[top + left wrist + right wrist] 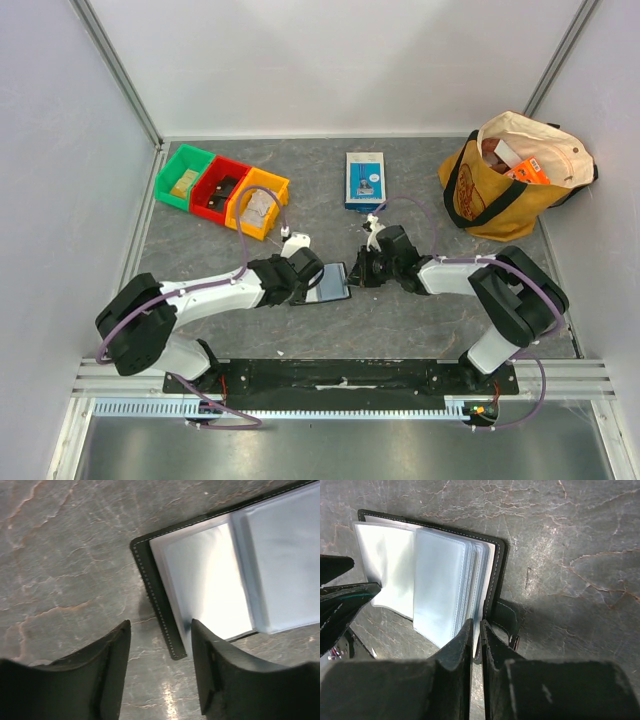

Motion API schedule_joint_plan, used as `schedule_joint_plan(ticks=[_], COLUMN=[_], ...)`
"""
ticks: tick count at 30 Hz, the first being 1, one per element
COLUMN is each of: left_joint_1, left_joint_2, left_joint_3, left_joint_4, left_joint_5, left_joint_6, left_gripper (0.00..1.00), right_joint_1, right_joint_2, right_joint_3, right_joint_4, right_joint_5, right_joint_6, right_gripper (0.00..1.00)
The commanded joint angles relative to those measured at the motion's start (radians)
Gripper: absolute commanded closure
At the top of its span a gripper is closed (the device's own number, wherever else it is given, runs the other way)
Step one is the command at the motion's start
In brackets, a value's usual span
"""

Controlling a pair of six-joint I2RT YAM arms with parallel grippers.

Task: Take the credit cards out of the card holder
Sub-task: Open the card holder at the center of the board.

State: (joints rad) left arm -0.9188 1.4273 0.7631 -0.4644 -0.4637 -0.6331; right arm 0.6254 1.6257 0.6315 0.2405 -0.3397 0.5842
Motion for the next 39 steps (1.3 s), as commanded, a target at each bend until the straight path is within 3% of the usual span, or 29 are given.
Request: schedule_joint_plan(ticks=[1,4,6,14,19,25,33,39], left_joint_1=[-0.003,-0.015,-0.029,-0.103,-0.104,-0.103,-0.103,-0.104], left_joint_2=[-0.042,-0.038,-0.022,0.174,0.281,0.306,0.306,0.297], left_joint_3=[0.053,0.116,0.162,0.330,0.372,0.346,0.300,0.280], left_joint_4=[-0.091,-0.149,-0.155,-0.042,-0.013,0.003,0.012,0.042], left_joint_5=[-0.093,-0.125,-0.118,-0.001,0.027,0.017,0.026,0.063], left_joint_6=[-0.030,-0.024,-0.014,-0.020,-0.020,-0.033,-0.045,-0.053], left_gripper=[0.39,0.36,0.27,0.12,0.12,0.14,0.31,0.29], right_joint_1=[0.002,0.002,0.002,0.002,0.002,0.002,0.002,0.002], right_joint_2=[0.005,-0.016,-0.033,-0.033,-0.036,-0.038,-0.038,-0.043], right_joint_3=[-0.039,-0.053,-0.064,-0.087,-0.095,-0.101,-0.107,-0.107], right_joint_4=[0.052,0.046,0.042,0.072,0.085,0.088,0.083,0.080], right_joint_5=[0.004,0.010,0.024,0.033,0.030,0.031,0.034,0.034], right_joint_6=[0.000,0.000,0.006,0.035,0.046,0.045,0.045,0.045], right_gripper=[0.85,0.85,0.85,0.85,0.85,0.86,0.86,0.86])
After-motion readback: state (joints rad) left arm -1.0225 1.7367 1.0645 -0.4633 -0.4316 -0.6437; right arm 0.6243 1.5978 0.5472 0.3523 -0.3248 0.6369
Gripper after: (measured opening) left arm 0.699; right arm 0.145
